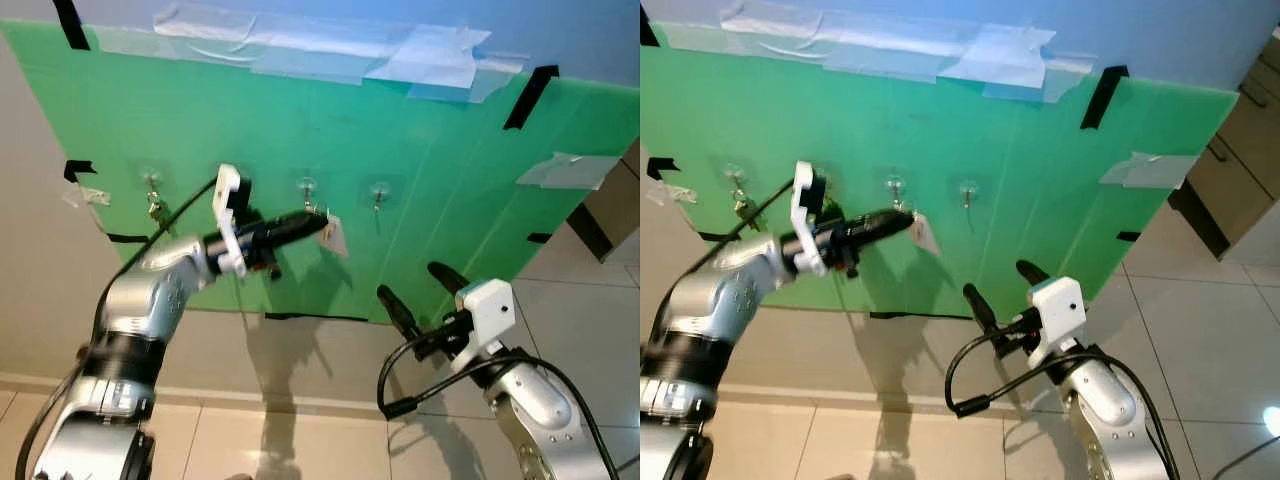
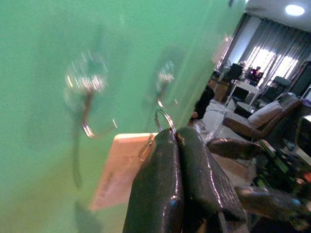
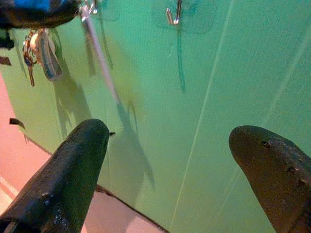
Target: Hang keys on a hook
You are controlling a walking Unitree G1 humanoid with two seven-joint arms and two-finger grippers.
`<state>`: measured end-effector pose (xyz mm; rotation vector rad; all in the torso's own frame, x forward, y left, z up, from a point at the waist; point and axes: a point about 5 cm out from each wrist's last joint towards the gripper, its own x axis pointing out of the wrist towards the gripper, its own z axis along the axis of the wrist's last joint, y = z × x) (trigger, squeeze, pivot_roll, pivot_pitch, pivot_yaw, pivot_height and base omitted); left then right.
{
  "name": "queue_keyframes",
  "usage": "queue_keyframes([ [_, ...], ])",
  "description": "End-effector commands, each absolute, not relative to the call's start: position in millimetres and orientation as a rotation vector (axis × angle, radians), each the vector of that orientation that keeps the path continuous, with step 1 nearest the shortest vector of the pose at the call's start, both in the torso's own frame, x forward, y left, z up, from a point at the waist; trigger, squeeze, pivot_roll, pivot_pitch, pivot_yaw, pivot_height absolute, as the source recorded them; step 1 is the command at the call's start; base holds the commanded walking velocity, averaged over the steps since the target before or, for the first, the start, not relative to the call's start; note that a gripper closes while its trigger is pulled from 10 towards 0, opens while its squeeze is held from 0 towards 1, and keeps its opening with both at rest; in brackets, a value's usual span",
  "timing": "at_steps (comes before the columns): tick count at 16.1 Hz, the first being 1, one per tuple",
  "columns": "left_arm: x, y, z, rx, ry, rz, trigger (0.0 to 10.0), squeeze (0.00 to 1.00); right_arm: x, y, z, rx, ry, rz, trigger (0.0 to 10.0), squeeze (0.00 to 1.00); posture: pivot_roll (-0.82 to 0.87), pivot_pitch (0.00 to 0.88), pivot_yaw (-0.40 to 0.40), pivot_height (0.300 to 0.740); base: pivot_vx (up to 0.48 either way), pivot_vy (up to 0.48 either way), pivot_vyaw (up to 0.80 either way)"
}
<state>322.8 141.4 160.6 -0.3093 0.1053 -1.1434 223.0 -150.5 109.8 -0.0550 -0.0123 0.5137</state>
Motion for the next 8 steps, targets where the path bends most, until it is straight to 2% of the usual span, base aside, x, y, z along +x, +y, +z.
queue_keyframes([
  [1, 320.7, 138.7, 162.2, -0.307, 0.096, -1.153, 10.0, 0.0, 222.7, -151.5, 110.1, -0.069, -0.015, 0.511, 10.0, 0.0, -0.08, 0.0, -0.028, 0.74, 0.0, 0.0, 0.0],
  [8, 327.3, 139.7, 161.2, -0.355, 0.083, -1.086, 10.0, 0.0, 223.7, -149.3, 110.2, -0.079, -0.011, 0.538, 10.0, 0.0, -0.06, 0.0, -0.04, 0.74, 0.0, 0.0, 0.0],
])
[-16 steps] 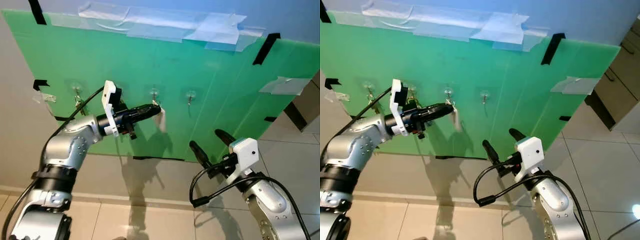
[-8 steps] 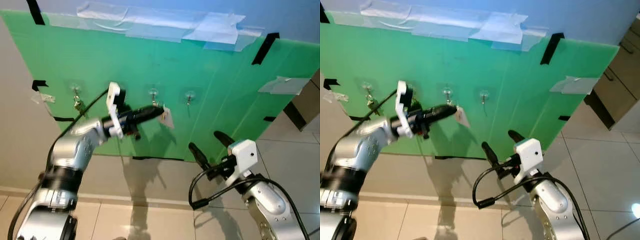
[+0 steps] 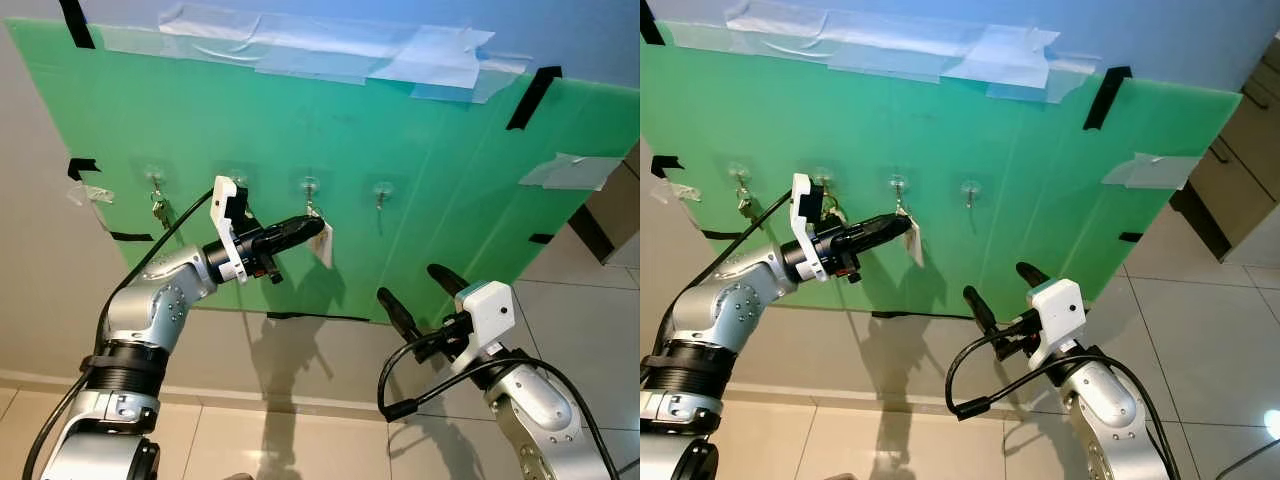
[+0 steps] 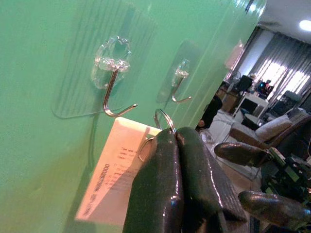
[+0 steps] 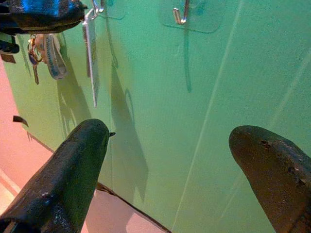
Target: Hang keys on a hook
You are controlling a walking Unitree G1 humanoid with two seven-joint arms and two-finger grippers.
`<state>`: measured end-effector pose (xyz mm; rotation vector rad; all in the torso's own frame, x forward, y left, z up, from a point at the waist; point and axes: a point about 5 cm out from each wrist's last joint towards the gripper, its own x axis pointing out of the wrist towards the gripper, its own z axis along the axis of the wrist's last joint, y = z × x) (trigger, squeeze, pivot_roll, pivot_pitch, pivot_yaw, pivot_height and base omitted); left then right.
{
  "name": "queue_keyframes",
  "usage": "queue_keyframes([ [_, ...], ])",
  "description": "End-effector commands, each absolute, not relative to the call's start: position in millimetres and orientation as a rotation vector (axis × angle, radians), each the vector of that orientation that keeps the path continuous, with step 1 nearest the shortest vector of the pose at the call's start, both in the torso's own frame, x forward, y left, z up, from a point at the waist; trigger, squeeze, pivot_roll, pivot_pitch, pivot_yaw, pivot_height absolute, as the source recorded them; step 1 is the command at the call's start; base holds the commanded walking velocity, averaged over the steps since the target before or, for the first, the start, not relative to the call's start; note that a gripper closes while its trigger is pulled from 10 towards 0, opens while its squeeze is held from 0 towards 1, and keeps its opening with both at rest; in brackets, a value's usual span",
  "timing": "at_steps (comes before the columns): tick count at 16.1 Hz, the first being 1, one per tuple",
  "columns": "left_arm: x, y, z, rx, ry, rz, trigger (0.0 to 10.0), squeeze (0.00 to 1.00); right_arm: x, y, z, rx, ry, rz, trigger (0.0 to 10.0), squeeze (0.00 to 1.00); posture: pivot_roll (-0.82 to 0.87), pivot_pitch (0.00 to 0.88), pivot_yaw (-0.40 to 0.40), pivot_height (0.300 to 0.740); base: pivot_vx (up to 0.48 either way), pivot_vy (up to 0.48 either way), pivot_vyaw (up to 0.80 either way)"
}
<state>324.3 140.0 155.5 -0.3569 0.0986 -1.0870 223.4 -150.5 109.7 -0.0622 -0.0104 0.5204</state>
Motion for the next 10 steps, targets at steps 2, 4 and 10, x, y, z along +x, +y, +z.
queue_keyframes([
  [2, 332, 136, 162, -0.348, 0.073, -1.088, 10.0, 0.0, 223, -148, 110, -0.078, -0.009, 0.545, 10.0, 0.0, -0.07, 0.0, -0.041, 0.74, 0.0, 0.0, 0.0],
  [4, 337, 135, 168, -0.34, 0.057, -1.083, 10.0, 0.0, 223, -149, 110, -0.075, -0.011, 0.551, 10.0, 0.0, -0.07, 0.0, -0.04, 0.74, 0.0, 0.0, 0.0],
  [10, 345, 143, 168, -0.405, 0.063, -1.027, 10.0, 0.0, 221, -149, 106, -0.067, -0.001, 0.544, 10.0, 0.0, -0.08, 0.0, -0.03, 0.74, 0.0, 0.0, 0.0],
])
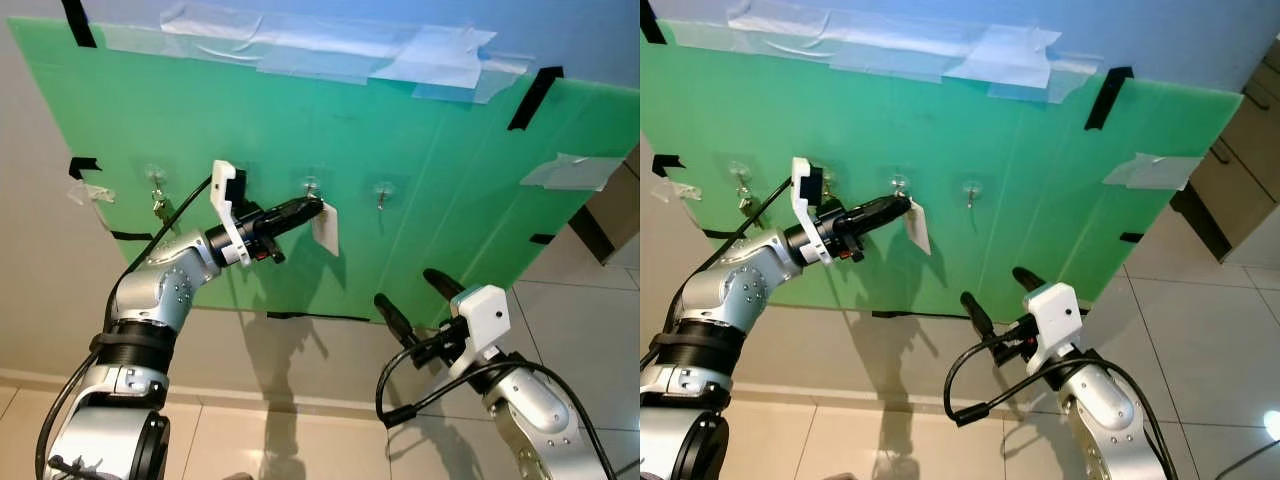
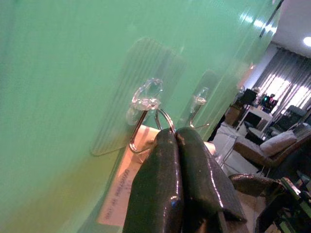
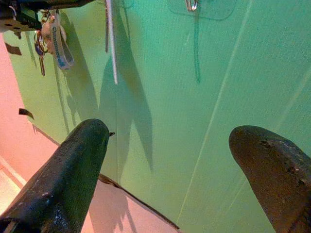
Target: Hang keys on a hook
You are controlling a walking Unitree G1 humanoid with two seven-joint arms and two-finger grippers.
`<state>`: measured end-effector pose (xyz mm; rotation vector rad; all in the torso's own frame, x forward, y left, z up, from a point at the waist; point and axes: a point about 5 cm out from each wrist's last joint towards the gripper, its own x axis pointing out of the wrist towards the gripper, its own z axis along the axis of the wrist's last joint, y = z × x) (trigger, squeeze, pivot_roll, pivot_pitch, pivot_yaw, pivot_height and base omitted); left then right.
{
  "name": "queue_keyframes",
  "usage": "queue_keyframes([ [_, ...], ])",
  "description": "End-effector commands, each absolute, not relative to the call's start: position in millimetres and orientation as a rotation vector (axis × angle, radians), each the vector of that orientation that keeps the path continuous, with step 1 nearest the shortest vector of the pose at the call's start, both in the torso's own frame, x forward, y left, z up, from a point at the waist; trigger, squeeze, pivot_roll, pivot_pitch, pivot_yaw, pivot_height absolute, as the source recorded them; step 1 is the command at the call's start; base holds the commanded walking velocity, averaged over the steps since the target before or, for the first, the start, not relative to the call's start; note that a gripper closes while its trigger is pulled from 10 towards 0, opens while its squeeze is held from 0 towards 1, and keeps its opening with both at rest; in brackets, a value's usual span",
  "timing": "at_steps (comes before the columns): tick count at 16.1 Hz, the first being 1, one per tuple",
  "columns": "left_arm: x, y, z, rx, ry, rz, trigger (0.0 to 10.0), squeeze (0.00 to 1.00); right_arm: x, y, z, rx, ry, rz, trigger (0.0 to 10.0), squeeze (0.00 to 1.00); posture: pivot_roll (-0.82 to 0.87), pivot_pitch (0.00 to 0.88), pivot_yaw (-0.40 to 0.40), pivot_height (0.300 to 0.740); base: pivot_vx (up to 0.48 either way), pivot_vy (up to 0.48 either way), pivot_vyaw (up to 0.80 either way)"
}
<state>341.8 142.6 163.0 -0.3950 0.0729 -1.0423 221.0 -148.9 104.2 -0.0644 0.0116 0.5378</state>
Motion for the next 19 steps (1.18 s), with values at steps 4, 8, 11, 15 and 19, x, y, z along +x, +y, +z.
queue_keyframes([
  [4, 345, 153, 155, -0.504, 0.094, -0.958, 10.0, 0.0, 222, -139, 121, -0.014, -0.096, 0.587, 10.0, 0.0, -0.08, 0.0, -0.039, 0.74, 0.0, 0.0, 0.0],
  [8, 345, 158, 148, -0.566, 0.111, -0.921, 10.0, 0.0, 228, -140, 135, -0.014, -0.131, 0.583, 10.0, 0.0, -0.07, 0.0, -0.042, 0.74, 0.0, 0.0, 0.0],
  [11, 339, 154, 140, -0.585, 0.136, -0.939, 10.0, 0.0, 228, -141, 132, -0.017, -0.121, 0.579, 10.0, 0.0, -0.07, 0.0, -0.04, 0.74, 0.0, 0.0, 0.0],
  [15, 326, 134, 133, -0.486, 0.152, -1.039, 10.0, 0.0, 228, -140, 131, -0.017, -0.111, 0.579, 10.0, 0.0, -0.07, 0.0, -0.039, 0.74, 0.0, 0.0, 0.0],
  [19, 330, 138, 135, -0.509, 0.143, -0.997, 10.0, 0.0, 228, -139, 129, -0.017, -0.103, 0.582, 10.0, 0.0, -0.07, 0.0, -0.039, 0.74, 0.0, 0.0, 0.0],
])
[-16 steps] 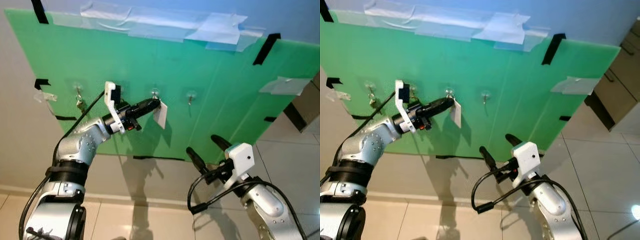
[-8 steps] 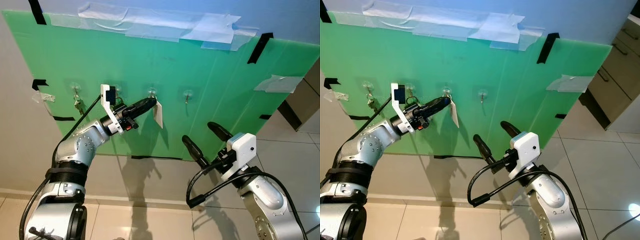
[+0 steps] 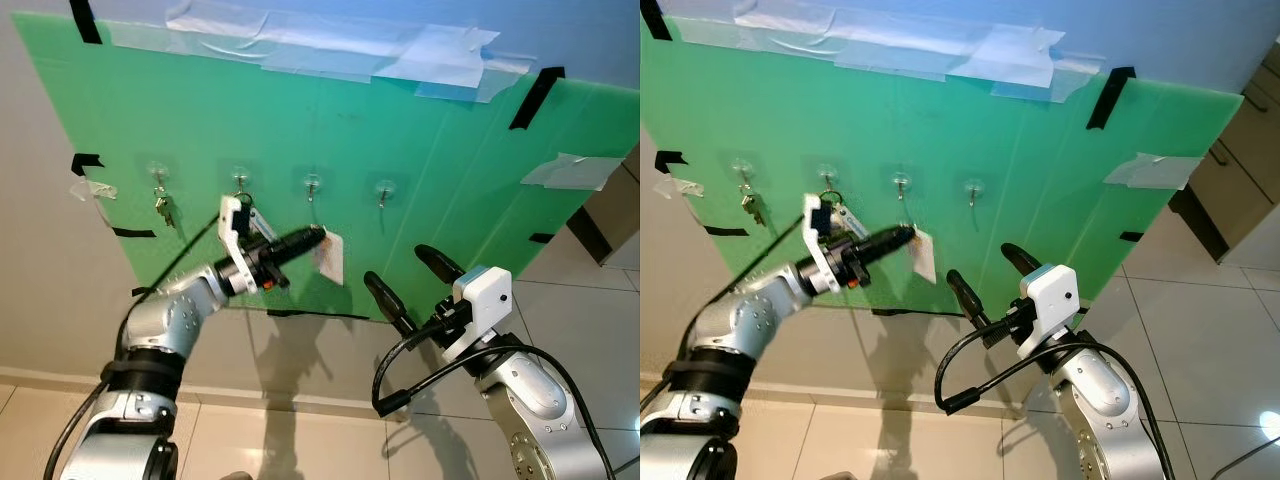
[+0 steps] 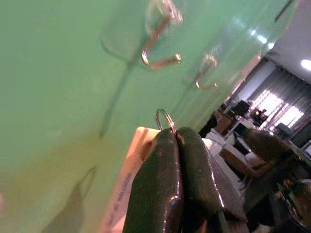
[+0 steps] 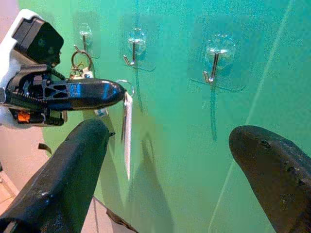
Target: Hang keys on a hook
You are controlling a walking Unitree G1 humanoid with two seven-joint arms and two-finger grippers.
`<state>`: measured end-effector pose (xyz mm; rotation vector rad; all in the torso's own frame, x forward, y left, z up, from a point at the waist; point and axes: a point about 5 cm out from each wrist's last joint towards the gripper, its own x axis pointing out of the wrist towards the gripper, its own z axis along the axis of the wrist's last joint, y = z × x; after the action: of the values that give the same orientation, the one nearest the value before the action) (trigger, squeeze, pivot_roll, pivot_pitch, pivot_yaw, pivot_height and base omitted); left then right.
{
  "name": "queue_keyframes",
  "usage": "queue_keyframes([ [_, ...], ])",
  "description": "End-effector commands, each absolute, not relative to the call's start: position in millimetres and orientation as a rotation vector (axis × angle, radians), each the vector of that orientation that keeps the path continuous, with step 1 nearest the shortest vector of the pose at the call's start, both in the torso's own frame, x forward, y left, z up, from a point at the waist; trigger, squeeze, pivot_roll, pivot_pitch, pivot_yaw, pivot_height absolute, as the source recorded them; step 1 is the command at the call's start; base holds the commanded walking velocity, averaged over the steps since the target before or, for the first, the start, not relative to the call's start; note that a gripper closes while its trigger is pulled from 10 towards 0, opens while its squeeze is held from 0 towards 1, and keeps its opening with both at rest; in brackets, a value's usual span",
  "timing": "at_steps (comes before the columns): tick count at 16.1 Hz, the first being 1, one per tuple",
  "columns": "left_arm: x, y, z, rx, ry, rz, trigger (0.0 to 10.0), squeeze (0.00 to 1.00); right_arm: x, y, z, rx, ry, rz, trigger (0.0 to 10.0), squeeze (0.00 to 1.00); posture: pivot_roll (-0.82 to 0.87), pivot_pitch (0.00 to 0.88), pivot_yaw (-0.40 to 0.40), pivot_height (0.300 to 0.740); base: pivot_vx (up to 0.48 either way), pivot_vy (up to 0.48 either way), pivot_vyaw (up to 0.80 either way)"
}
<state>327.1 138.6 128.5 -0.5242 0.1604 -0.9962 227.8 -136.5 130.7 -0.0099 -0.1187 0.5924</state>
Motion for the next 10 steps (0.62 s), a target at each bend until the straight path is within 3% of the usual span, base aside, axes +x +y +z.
queue_keyframes([
  [1, 330, 138, 135, -0.509, 0.142, -0.994, 10.0, 0.0, 228, -140, 129, -0.017, -0.102, 0.581, 10.0, 0.0, -0.07, 0.0, -0.039, 0.74, 0.0, 0.0, 0.0],
  [10, 328, 138, 156, -0.454, 0.061, -1.039, 10.0, 0.0, 227, -140, 126, -0.021, -0.092, 0.587, 10.0, 0.0, -0.07, 0.0, -0.045, 0.74, 0.0, 0.0, 0.0],
])
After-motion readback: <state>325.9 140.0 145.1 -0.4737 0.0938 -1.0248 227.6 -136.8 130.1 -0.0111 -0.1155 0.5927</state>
